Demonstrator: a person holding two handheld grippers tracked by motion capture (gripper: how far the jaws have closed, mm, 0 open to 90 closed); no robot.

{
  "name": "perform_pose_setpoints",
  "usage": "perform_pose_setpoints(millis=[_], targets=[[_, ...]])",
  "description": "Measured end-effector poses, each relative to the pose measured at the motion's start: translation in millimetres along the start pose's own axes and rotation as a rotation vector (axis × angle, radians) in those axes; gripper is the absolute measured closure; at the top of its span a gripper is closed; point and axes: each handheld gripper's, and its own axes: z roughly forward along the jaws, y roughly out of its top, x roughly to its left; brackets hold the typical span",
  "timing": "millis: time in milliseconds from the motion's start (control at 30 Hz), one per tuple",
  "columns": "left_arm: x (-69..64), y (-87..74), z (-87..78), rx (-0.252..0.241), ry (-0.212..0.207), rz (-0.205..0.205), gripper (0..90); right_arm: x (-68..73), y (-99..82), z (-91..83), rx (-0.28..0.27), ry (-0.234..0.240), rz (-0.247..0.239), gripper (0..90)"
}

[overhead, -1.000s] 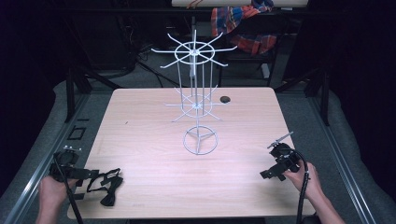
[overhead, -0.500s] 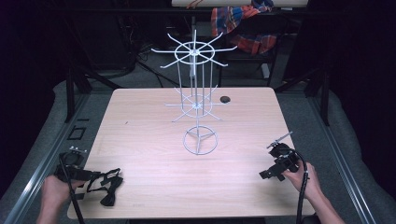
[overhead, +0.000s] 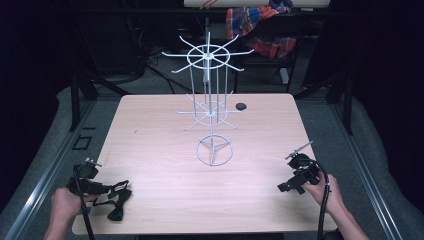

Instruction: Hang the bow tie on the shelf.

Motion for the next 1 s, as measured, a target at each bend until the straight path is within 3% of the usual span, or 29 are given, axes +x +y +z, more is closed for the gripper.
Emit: perform_pose_setpoints(millis=[200,567,667,700,867,900,933,1000], targets=[[2.9,-0.3,3.7,0.02,-0.004,-0.021,67.9,-0.2,0.8,-0.3,0.018,0.001,-0.012,9.2],[1.2,-0.5,7.9,0.073,-0.022,-0.011,86.5,0.5,0.9,0.8,0.017,0.003,-0.02,10.2],[-0.7,-0.2,6.4,0.067,-0.014,-0.003,88.4,1.9,0.4,1.4,0.01,-0.012,-0.008,10.3],[-1.0,0.0,5.5,0.065,-0.012,-0.002,88.5,0.4,1.2,0.1,0.029,-0.002,-0.028,10.4],[-2.4,0.6,3.1,0.055,-0.004,0.005,88.5,-0.1,1.5,-0.2,0.029,-0.008,-0.039,11.9],[-3.1,1.0,2.1,0.049,0.006,0.012,88.5,2.2,0.7,0.2,0.009,-0.028,-0.019,12.1],[-3.5,1.5,0.1,0.042,0.01,0.018,88.6,3.0,0.7,0.7,-0.005,-0.015,-0.011,12.2],[-4.1,1.8,-1.3,0.035,0.011,0.019,88.7,1.6,1.9,-0.4,0.021,-0.011,-0.031,12.2]])
